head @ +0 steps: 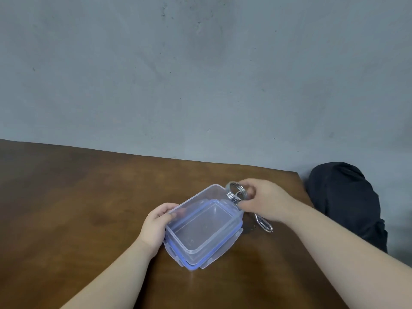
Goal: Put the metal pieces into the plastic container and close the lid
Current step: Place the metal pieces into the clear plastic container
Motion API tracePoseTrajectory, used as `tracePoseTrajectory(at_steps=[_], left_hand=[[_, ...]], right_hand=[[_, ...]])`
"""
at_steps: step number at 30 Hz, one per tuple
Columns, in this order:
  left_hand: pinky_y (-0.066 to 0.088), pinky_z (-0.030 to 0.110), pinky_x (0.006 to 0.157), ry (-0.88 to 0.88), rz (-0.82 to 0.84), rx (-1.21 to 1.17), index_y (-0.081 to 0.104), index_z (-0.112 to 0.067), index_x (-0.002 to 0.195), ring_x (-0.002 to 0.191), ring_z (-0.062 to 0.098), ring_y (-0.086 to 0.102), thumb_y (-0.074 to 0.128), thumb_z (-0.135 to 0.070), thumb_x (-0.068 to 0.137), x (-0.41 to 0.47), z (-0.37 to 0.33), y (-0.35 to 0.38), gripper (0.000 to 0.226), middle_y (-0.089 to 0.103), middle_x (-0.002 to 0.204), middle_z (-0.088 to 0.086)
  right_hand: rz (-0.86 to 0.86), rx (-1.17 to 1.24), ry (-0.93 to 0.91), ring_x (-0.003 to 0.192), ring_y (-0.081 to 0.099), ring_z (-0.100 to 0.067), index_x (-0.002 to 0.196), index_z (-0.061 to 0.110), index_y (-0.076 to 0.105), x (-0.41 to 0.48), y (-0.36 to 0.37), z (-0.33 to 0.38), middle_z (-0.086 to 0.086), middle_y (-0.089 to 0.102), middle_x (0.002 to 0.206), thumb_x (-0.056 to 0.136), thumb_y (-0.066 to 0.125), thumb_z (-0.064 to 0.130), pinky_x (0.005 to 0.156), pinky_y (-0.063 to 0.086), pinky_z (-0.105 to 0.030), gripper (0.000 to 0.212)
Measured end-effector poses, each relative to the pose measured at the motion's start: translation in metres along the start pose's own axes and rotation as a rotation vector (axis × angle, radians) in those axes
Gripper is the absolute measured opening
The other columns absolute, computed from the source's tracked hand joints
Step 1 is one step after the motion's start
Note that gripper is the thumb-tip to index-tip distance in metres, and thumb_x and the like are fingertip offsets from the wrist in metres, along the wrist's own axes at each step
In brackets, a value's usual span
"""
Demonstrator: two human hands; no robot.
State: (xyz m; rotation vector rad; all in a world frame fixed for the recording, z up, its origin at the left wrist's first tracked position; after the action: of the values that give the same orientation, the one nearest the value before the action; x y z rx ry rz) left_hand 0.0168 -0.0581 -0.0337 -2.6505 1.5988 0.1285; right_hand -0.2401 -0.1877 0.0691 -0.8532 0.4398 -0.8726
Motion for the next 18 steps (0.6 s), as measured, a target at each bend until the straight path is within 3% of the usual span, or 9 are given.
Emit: tracePoseTrajectory(at_steps=[5, 8, 11, 13, 16, 18], left_hand=[[0.056, 0.035, 0.073, 0.033, 0.002, -0.024, 0.077, -0.007, 0.095, 0.086, 0.029, 0.072, 0.059, -0.007, 0.097, 0.014, 0.003, 0.004, 0.018, 0.08, 0.091, 0.009], [0.054, 0.034, 0.084, 0.063, -0.063, -0.079, 0.074, -0.011, 0.104, 0.1, 0.027, 0.073, 0.065, -0.027, 0.088, 0.011, 0.008, 0.001, 0.025, 0.079, 0.107, 0.007], [0.052, 0.018, 0.082, 0.094, -0.104, -0.072, 0.068, -0.011, 0.115, 0.109, 0.018, 0.069, 0.061, -0.022, 0.098, 0.002, 0.012, -0.001, 0.021, 0.074, 0.118, 0.003], [0.048, 0.016, 0.085, 0.107, -0.125, -0.047, 0.063, -0.012, 0.122, 0.114, 0.01, 0.064, 0.054, -0.016, 0.103, -0.004, 0.015, -0.002, 0.022, 0.069, 0.125, -0.001], [0.044, 0.026, 0.102, 0.132, -0.091, 0.04, 0.053, -0.017, 0.134, 0.122, 0.007, 0.057, 0.057, -0.019, 0.101, -0.007, 0.02, -0.003, 0.033, 0.061, 0.133, -0.005], [0.044, 0.034, 0.106, 0.11, -0.044, 0.087, 0.052, -0.024, 0.134, 0.123, 0.012, 0.059, 0.059, -0.034, 0.095, -0.008, 0.021, -0.001, 0.041, 0.062, 0.133, -0.008]], right_hand=[[0.285, -0.292, -0.256, 0.08, 0.063, -0.009, 0.111, 0.038, 0.068, 0.012, 0.015, 0.05, 0.012, 0.069, 0.085, 0.076, 0.073, 0.026, 0.067, 0.053, -0.03, 0.037], [0.394, -0.528, -0.406, 0.07, 0.056, -0.012, 0.082, 0.032, 0.06, 0.026, 0.04, 0.066, 0.008, 0.062, 0.073, 0.078, 0.071, 0.024, 0.062, 0.037, -0.027, 0.014], [0.462, -0.612, -0.458, 0.072, 0.059, -0.017, 0.081, 0.022, 0.06, 0.038, 0.065, 0.07, 0.003, 0.065, 0.075, 0.08, 0.07, 0.022, 0.059, 0.034, -0.031, 0.01], [0.507, -0.598, -0.466, 0.073, 0.059, -0.018, 0.084, 0.019, 0.062, 0.044, 0.077, 0.071, 0.002, 0.067, 0.078, 0.082, 0.07, 0.022, 0.056, 0.036, -0.031, 0.009], [0.531, -0.596, -0.468, 0.082, 0.063, -0.02, 0.096, 0.021, 0.067, 0.048, 0.093, 0.068, 0.002, 0.071, 0.087, 0.082, 0.072, 0.026, 0.066, 0.045, -0.034, 0.015], [0.533, -0.613, -0.479, 0.088, 0.064, -0.021, 0.101, 0.022, 0.068, 0.049, 0.101, 0.065, 0.003, 0.073, 0.093, 0.082, 0.074, 0.029, 0.075, 0.048, -0.037, 0.021]])
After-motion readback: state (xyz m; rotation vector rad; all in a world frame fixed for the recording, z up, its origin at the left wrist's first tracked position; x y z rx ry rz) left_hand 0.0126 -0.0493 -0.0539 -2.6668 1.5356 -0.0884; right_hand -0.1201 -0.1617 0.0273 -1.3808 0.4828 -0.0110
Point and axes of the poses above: each hand's wrist, its own x-axis towards the middle knuckle, its own y-axis out of the palm, z = x × y, the point moved 1 cm from there along x, towards the middle knuckle
